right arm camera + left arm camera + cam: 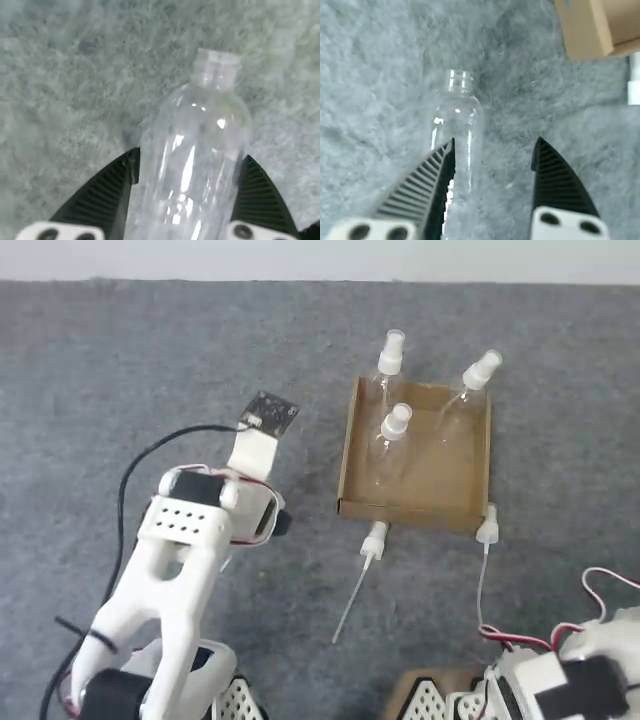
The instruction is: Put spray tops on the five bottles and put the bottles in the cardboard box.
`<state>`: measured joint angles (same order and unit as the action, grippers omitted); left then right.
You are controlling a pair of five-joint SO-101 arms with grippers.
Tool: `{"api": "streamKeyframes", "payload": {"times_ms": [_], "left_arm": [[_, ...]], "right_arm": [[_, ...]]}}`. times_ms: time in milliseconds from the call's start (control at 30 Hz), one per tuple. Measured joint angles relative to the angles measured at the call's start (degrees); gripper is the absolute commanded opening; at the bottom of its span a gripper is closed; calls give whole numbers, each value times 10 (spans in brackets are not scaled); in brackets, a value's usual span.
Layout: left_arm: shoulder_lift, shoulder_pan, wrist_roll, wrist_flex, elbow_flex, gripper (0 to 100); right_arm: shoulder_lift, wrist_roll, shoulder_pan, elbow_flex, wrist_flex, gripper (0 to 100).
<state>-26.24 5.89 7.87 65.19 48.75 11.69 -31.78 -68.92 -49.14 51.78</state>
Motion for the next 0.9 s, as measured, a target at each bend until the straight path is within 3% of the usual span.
{"api": "streamKeyframes", "payload": {"times_ms": [233, 500, 767, 900], "left_arm": [[-1, 0, -25, -66, 42, 225], [-1, 0, -66, -84, 47, 225], [-1, 0, -66, -84, 47, 225], [-1, 0, -66, -84, 47, 225]], "right_arm": [[-36, -4, 29, 0, -32, 158], [-41, -5, 47, 0, -49, 154], [-42, -7, 121, 2, -57, 159], [-42, -59, 150, 2, -60, 155]]}}
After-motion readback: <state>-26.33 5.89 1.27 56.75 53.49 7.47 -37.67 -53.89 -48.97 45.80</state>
